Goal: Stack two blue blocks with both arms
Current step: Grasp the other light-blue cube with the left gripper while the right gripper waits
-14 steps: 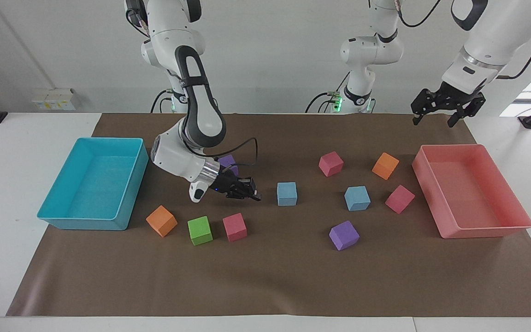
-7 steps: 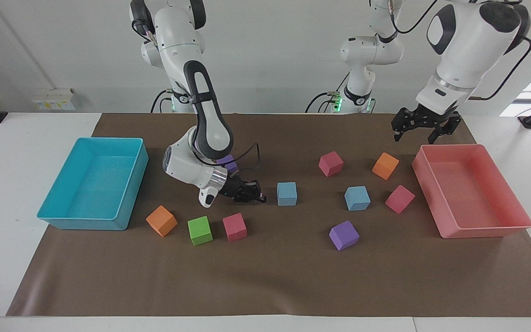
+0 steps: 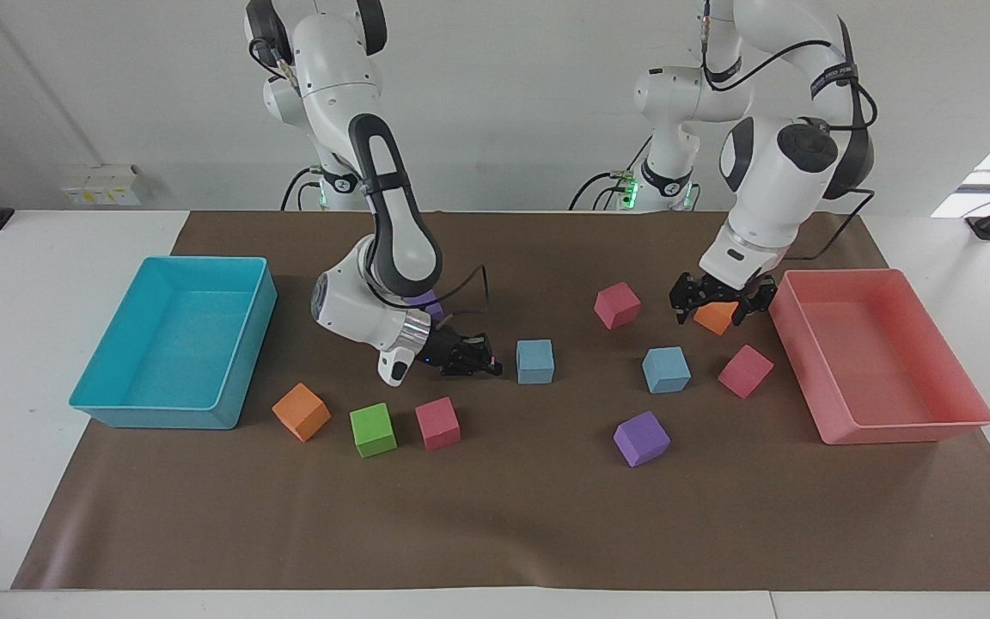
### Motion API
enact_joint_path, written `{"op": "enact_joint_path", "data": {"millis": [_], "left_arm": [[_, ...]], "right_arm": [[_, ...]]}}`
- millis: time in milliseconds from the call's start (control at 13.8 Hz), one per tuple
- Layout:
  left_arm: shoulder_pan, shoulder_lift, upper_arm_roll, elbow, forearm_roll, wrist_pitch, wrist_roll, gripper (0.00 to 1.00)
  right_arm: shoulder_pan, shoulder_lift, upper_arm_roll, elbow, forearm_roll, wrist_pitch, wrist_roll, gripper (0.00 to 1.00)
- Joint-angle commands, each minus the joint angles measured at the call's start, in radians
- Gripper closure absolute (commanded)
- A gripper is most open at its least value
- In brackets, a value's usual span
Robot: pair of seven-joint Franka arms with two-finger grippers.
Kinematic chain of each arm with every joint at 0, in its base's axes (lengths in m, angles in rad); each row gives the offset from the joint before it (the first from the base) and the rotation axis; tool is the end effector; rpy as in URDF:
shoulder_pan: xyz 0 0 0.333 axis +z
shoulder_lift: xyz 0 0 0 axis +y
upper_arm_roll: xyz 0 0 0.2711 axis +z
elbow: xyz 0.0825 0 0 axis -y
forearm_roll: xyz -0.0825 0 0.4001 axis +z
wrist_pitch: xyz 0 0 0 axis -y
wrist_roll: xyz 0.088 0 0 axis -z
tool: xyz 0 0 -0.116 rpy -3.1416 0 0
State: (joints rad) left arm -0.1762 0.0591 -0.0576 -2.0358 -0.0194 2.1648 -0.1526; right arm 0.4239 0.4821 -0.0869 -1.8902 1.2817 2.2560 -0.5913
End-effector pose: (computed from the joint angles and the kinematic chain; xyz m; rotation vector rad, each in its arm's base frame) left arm 0.5659 -0.1356 0.3605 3.1051 -0.1098 0.1008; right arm 0.5814 0.2391 0.1962 -2.2618 -0.0109 -0.0355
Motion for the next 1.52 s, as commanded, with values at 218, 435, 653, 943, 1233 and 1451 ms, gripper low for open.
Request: {"op": "enact_joint_path", "data": {"millis": [218,435,653,943,1233,1451], "left_arm": [[-0.035,0.111,0.015,-0.032,0.007,0.160,-0.080,0.00],[-0.052,0.139,0.015,-0.054,0.007,0.217,-0.100,0.00],[-0.063,0.160,0.015,-0.066,0.007,0.245,-0.102,0.00],[-0.059,0.186,0.013,-0.069,0.007,0.263,-0.102,0.00],[-0.049,0.188,0.015,-0.063,0.007,0.267,-0.088,0.44],[-0.055,0.186,0.018,-0.057,0.015,0.260,-0.091,0.83]], "right_arm": [[-0.001,-0.007,0.006,-0.017,0.045,0.022,-0.039,1.00],[-0.001,-0.008,0.006,-0.017,0.045,0.023,-0.039,1.00],[-0.001,-0.007,0.006,-0.017,0.045,0.023,-0.039,1.00],[-0.001,-0.008,0.006,-0.018,0.045,0.023,-0.039,1.00],[-0.001,-0.008,0.006,-0.018,0.045,0.023,-0.036,1.00],[-0.001,-0.008,0.006,-0.018,0.045,0.025,-0.035,1.00]]}}
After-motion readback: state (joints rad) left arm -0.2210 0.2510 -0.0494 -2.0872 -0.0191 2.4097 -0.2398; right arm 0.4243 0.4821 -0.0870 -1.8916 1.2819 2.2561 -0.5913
